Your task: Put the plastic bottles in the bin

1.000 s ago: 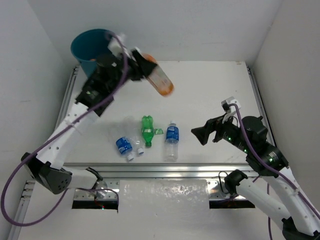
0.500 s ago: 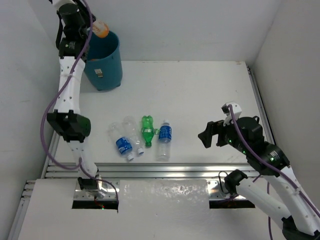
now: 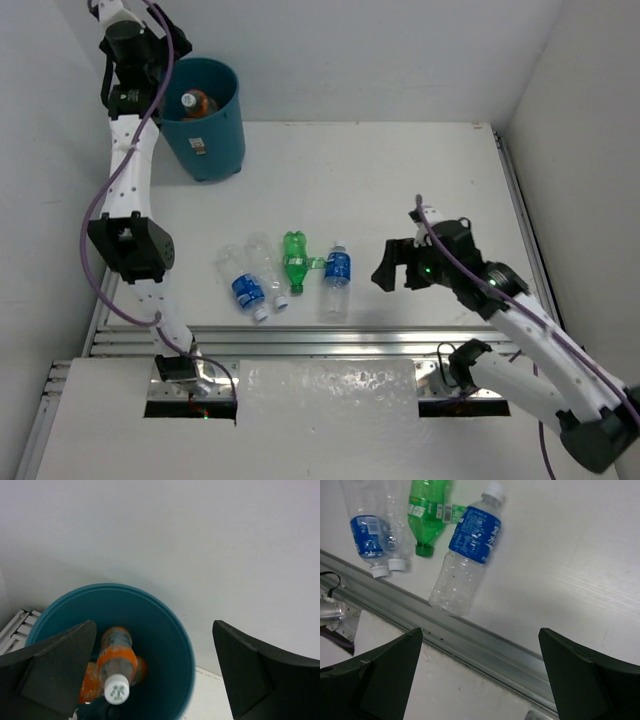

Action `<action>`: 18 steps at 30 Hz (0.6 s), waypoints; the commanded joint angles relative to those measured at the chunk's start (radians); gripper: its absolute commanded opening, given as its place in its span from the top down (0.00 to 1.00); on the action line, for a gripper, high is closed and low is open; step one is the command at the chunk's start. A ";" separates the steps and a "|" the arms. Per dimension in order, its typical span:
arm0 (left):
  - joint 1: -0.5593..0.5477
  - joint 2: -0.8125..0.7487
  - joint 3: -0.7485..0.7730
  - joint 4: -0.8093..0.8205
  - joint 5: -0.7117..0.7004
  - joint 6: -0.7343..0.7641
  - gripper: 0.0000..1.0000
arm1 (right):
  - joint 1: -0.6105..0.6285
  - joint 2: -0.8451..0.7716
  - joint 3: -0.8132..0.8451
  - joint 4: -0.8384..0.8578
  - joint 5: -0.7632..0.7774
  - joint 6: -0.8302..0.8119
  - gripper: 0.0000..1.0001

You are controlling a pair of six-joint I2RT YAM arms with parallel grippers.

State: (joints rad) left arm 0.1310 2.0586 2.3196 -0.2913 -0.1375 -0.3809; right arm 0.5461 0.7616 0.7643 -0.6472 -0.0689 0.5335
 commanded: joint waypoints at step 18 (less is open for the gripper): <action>-0.067 -1.226 -1.233 0.115 0.464 -0.261 0.00 | 0.236 0.737 0.053 0.294 0.219 0.286 0.10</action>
State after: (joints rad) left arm 0.0761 0.8326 1.1614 -0.1951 0.2405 -0.6373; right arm 0.7761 1.4559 0.8154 -0.4133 0.0929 0.7933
